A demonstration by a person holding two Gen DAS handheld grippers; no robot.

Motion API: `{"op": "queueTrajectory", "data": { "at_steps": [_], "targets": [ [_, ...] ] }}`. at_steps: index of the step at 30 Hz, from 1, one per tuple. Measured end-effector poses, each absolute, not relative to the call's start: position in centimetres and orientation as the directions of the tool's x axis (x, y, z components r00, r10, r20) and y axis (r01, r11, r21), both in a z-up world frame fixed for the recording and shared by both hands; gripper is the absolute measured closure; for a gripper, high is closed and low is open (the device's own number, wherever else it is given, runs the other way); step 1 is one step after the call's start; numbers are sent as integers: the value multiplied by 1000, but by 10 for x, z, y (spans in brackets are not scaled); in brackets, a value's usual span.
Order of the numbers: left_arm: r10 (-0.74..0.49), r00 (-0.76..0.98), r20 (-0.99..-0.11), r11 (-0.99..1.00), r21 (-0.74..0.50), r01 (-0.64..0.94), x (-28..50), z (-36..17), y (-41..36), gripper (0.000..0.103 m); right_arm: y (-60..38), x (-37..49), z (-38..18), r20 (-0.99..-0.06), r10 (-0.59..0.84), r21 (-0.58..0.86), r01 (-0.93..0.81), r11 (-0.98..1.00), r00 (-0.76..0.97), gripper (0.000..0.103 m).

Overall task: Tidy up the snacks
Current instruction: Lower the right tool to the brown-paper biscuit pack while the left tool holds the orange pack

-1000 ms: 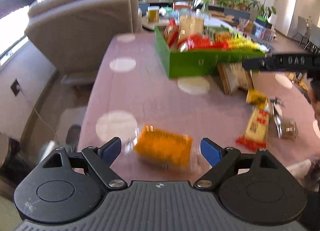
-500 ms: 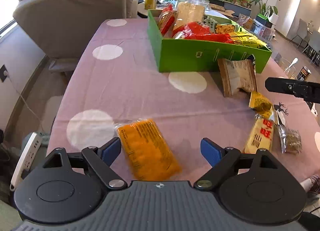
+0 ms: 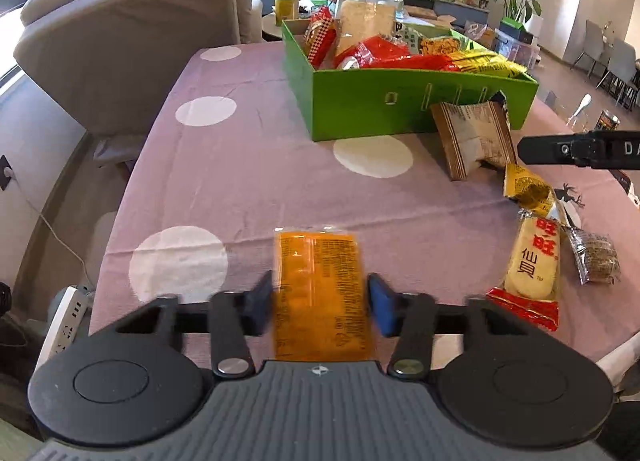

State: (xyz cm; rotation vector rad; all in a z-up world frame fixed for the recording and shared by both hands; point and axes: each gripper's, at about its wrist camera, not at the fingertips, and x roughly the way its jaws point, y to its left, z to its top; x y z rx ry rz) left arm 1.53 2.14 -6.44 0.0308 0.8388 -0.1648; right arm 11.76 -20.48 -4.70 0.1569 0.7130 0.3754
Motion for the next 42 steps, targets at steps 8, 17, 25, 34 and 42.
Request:
{"op": "queueTrajectory", "data": {
  "at_steps": [8,17,25,34,42],
  "targets": [
    [-161,676,-719,984,-62,168,13,-61,21,63,-202,118,-46,-611,364,220,-291,931,702,30],
    [-173,694,-699,983,-80,165,18,-51,20,63,-196,126,-49,-625,247,19,-302,953,740,29],
    [-200,692,-694,978,-101,182,23,-49,13,63,-178,130,-58,-558,209,-294,-426,855,803,29],
    [-220,691,-689,974,-116,194,28,-47,14,63,-157,144,-63,-605,263,-466,-602,649,751,26],
    [-229,681,-695,973,-137,187,34,-48,13,63,-152,152,-63,-679,301,-524,-729,440,670,25]
  ]
}}
